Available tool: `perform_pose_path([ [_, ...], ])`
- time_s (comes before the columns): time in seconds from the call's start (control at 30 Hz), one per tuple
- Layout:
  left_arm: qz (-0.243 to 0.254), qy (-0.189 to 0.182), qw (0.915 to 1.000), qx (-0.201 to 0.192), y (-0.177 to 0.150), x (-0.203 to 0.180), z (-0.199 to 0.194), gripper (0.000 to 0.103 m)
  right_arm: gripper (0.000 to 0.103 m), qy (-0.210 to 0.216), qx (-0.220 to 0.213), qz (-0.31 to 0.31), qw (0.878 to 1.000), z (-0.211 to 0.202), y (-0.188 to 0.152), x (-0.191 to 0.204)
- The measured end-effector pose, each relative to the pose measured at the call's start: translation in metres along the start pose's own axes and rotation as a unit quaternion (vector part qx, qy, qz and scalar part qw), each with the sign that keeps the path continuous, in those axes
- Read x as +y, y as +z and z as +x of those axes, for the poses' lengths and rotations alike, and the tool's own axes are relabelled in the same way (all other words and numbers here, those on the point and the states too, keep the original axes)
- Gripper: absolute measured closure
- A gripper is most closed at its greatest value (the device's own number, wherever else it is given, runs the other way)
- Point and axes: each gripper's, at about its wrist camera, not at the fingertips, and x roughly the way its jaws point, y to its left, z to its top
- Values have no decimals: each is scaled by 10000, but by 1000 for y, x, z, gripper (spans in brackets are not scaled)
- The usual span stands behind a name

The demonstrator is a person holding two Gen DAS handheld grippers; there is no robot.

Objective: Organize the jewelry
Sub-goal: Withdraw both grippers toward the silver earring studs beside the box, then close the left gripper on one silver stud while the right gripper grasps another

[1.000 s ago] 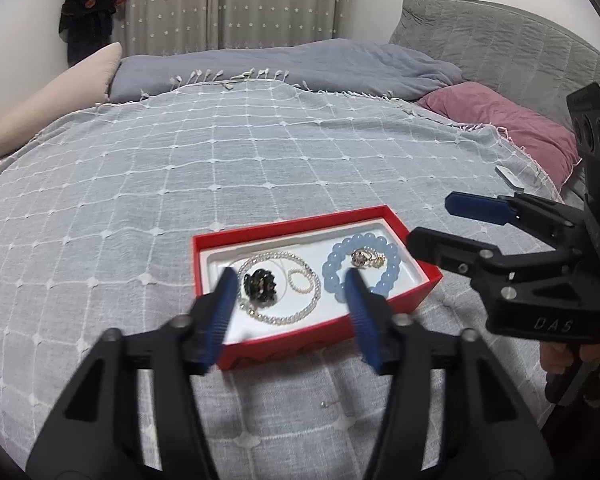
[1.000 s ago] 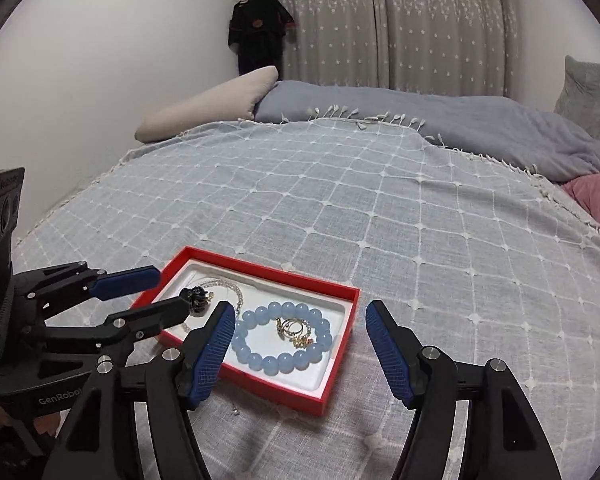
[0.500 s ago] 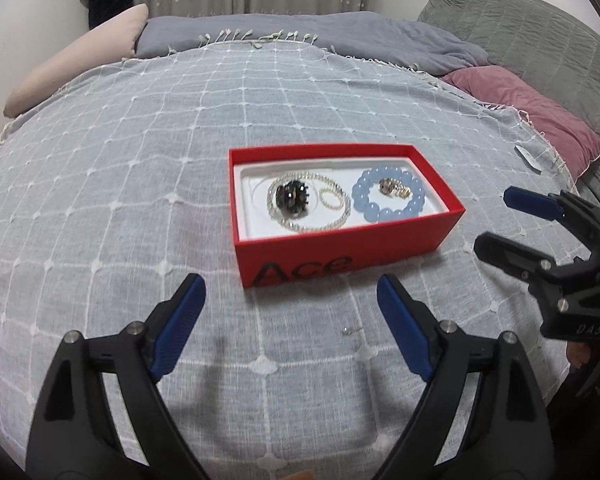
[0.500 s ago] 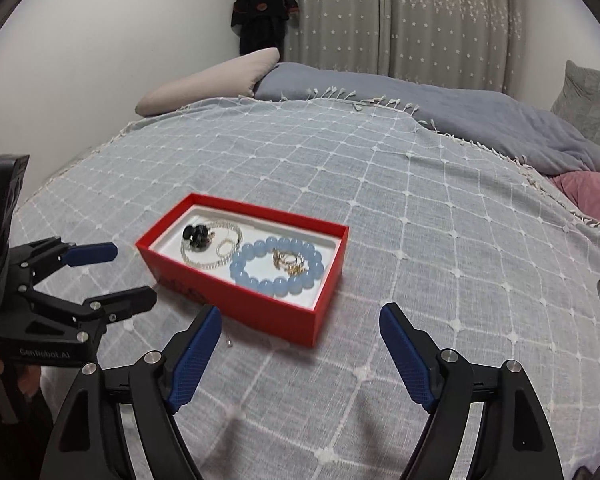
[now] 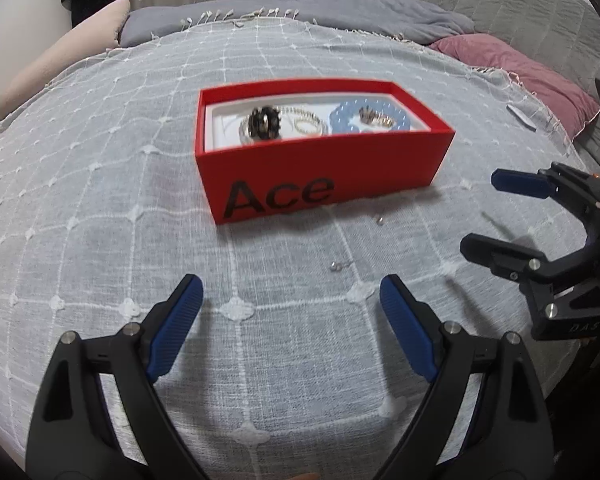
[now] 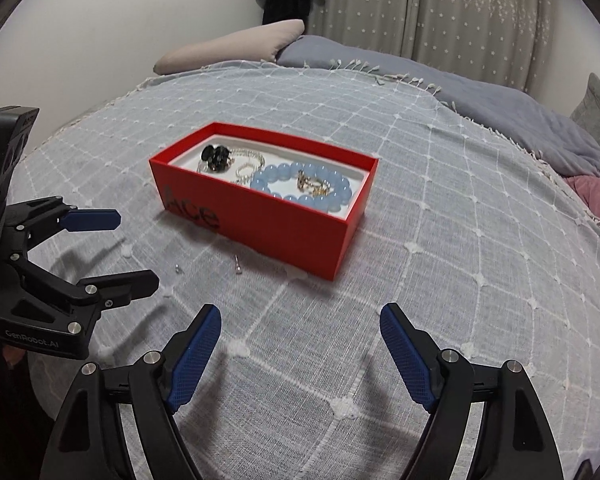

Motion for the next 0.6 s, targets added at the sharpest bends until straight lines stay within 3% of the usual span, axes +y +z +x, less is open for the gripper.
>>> perform_pose_path([
  [0.2, 33, -49, 10000, -3, -7, -4, 5, 19, 20, -5, 107, -93, 9999, 9, -1, 3],
  [0.3, 124, -62, 9999, -39, -7, -9, 4, 31, 20, 8, 128, -133, 9998, 11, -2, 7],
  [0.37, 128, -146, 9998, -33, -5, -9, 4, 51, 20, 30, 154, -175, 9997, 14, -2, 9],
  [0.6, 45, -470, 9989, -10, 0, -9, 5, 57, 20, 169, 118, -214, 9996, 18, -2, 14],
])
